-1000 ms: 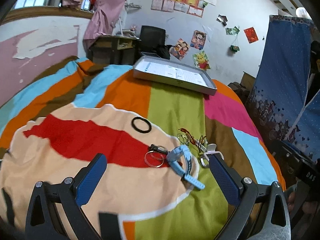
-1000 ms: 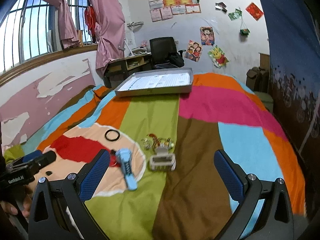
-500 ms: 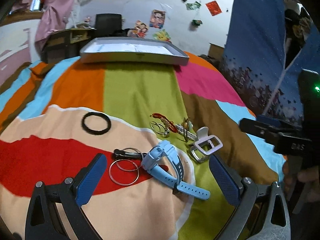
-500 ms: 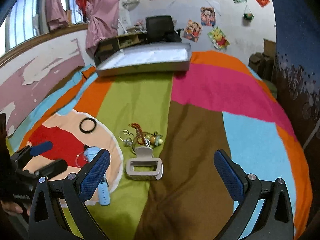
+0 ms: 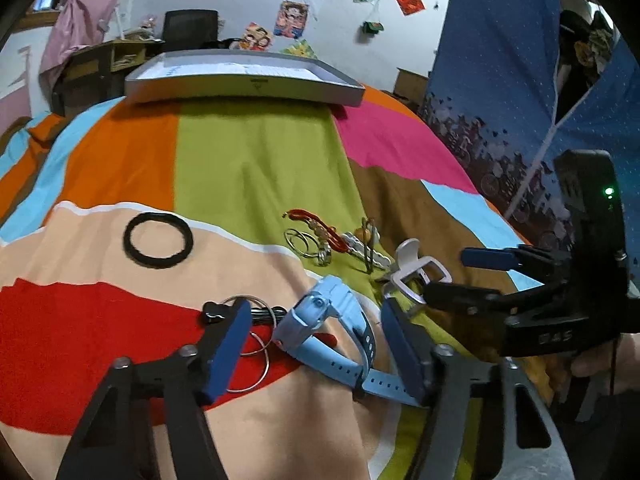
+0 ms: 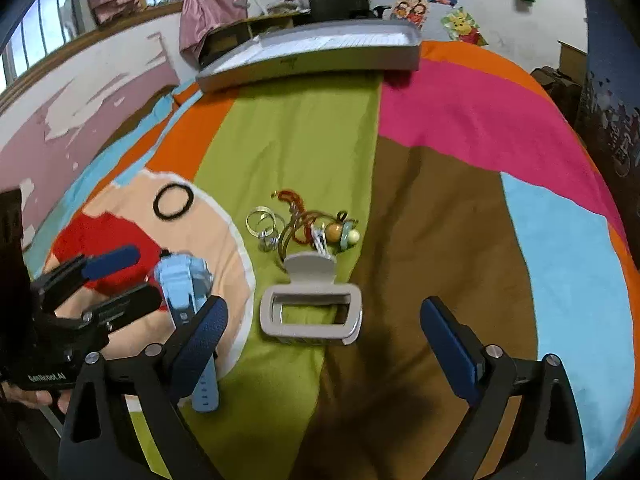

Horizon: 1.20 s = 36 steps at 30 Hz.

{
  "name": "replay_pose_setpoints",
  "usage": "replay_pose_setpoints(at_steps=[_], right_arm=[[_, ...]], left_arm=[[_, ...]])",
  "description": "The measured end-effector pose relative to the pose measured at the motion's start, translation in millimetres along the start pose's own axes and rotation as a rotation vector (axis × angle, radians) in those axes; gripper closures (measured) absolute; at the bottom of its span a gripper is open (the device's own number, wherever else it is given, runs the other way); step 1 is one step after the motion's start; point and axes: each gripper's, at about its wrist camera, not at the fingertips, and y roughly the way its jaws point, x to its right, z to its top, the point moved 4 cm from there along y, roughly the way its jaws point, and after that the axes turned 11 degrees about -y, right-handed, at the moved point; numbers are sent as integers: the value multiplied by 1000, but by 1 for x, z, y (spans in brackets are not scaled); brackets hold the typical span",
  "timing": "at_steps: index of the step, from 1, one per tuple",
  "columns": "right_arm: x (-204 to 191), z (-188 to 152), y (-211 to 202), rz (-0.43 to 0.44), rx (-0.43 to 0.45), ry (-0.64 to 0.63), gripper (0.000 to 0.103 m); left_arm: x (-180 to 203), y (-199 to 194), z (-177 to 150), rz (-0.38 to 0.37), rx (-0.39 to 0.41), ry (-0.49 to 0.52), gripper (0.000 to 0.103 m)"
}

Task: Organize jewelry
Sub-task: 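Grasp the light blue watch with the left tool while the right tool grasps the grey claw clip, then lift and carry the watch with the left tool while the right tool carries the claw clip toward the tray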

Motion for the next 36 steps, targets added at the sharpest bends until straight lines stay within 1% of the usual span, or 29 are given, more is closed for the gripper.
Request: replay_pose_setpoints(at_steps=[1,2,3,6,10,12,14,17,18,20,27,29,32,36], right_arm=[[0,-1,3,0,-13,-11,20],[-1,-1,7,-4,-24,-20,22],[-2,-2,10,-4,-31,-21,23],[-1,-4,14,17,-47,-14,28],[-3,-4,20,20,-57,-20,29],[-4,-5,23,21,-64,-21,30],[-4,-5,25,21,-70,-19,38],[-3,-6,27,28,-69,-7,43],[-3,-6,27,29,-68,-4,43],[-3,-5,26,37,-62,1,48],[0,-6,24,67,-45,38,48],[0,-6,22,77,-39,45,48],[0,-3,14,101,-5,57,48],[4,-1,5,95,31,74,48]], left_arm=[[0,2,0,-3,-3,0,44],[-1,3,0,-4,-4,-2,47],[-2,4,0,-7,-8,-4,50],[-1,8,0,-16,-20,-4,55],[1,11,-2,-15,-34,10,56],[2,13,-2,-9,-39,21,58],[2,13,-1,-7,-39,20,59],[1,15,-1,1,-41,18,61],[0,15,-1,11,-41,19,63],[-1,15,-1,21,-43,13,64],[1,14,-1,52,-43,0,66],[1,11,1,59,-37,-9,68],[1,7,2,67,-27,-30,70],[3,2,1,65,-18,-57,72]])
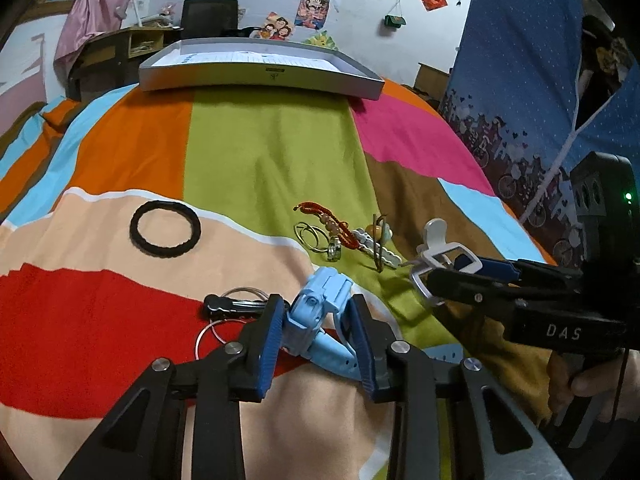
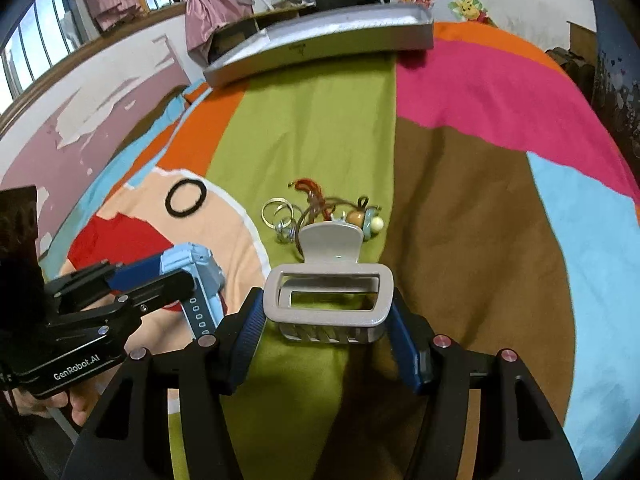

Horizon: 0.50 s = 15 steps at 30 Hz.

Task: Organize jewelry
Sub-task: 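Lift and carry the watch with the left tool while the right tool carries the claw clip toward the tray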

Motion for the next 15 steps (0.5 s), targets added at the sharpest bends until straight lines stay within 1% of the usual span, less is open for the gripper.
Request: replay_pose_setpoints(at_steps=[3,6,9,11,15], right_arm=[[3,2,-4,8,17,23,48],[4,4,-9,15,39,38,48],[5,8,-16,8,72,41,48],[6,10,-21,2,92,40,48],[6,12,-25,12,115,46,48]], left_arm=[[5,-3,-2,-8,-2,0,73],[7,-10,-2,-16,-7,-31,73],[5,-20,-2,-8,-5,-85,74],[5,-24,-3,8,8,-95,75],[6,-26,-2,12,24,-117,75]])
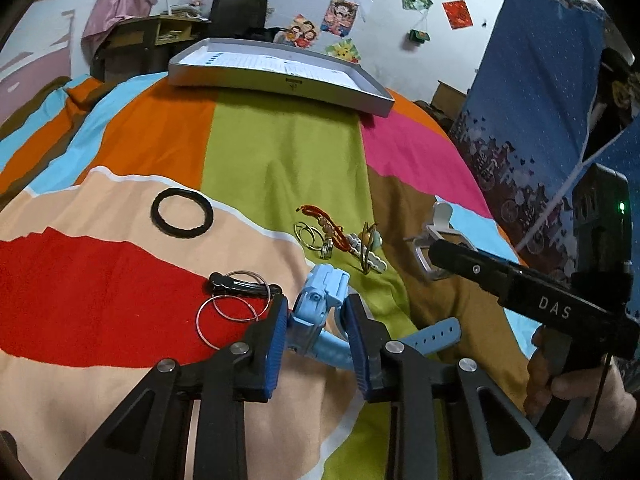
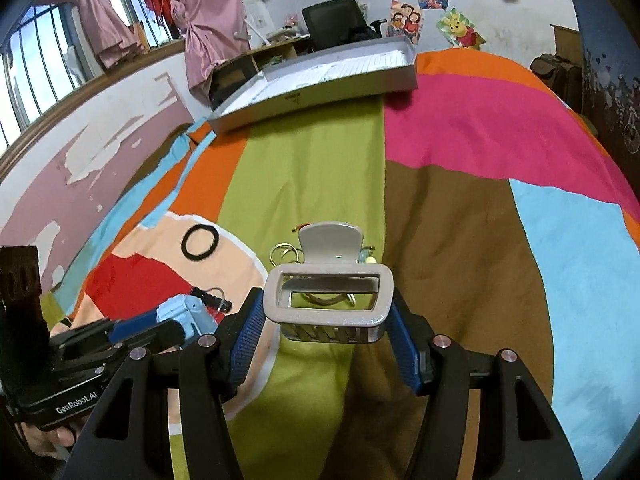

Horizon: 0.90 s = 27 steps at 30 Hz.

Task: Organize jewelry
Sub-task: 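Lift and carry the watch with the left tool while the right tool carries the claw clip toward the tray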

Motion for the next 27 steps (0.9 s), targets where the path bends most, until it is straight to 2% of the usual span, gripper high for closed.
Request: replay_pose_setpoints(at_steps=[5,13,17,27], right_arm=[[0,1,-3,17,19,8,48],[1,-1,-4,19,18,26,48],[3,-3,-2,17,8,36,48],[5,-10,9,16,-38,56,48]], left_arm=[[1,-2,-1,8,28,11,76],[3,21,-20,70,-43,90,78],[4,29,-19,79,-43,122,78],[1,44,-16,18,-68,120,77]])
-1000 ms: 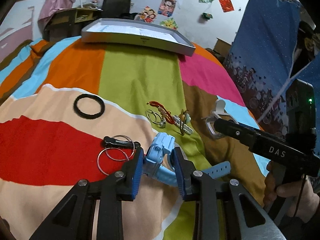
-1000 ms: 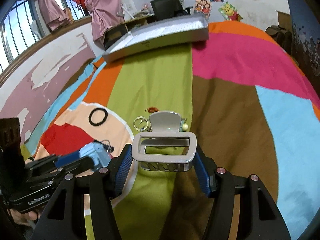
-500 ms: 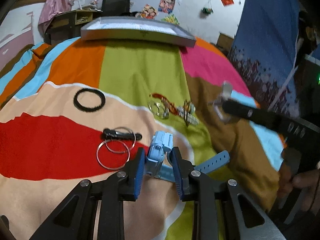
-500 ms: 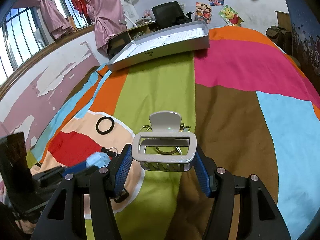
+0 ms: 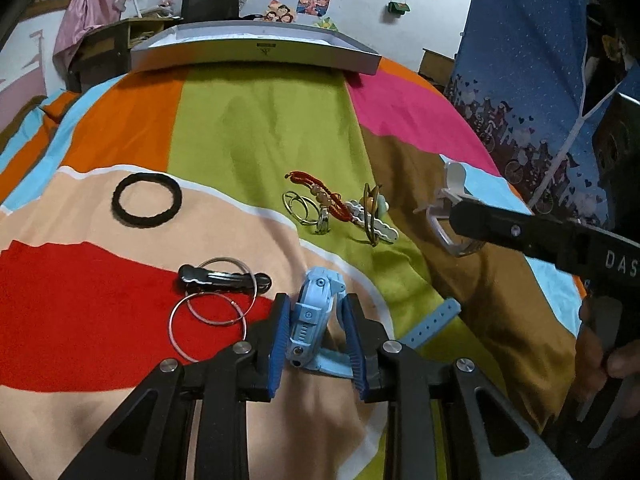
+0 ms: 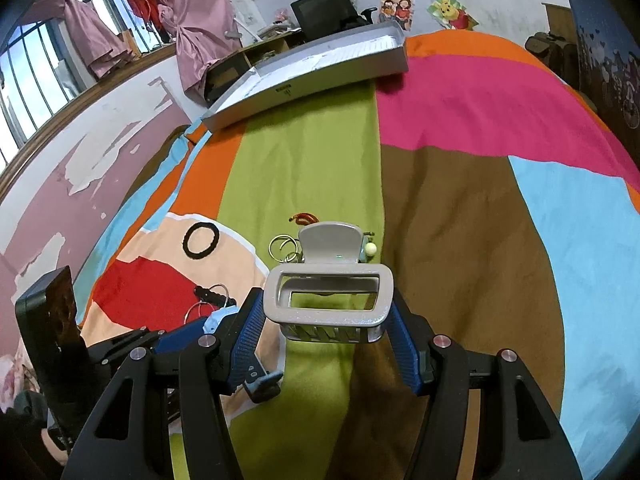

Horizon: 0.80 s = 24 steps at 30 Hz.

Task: Organize jewelry
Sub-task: 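Lift and carry the watch with the left tool while the right tool carries the claw clip toward the tray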

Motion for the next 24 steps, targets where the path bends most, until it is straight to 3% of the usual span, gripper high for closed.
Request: replay_pose_setpoints(at_steps=[10,18,24], right_arm=[[-1,-3,3,-9,-18,-4,48],[-2,0,1,-9,4,-29,48],[-1,12,-17,1,93,-20,48]], left_arm=[[1,15,3,-40,-39,-28,77],[3,-2,13,-1,34,-55,82],[3,-27,27,3,107,-83,82]])
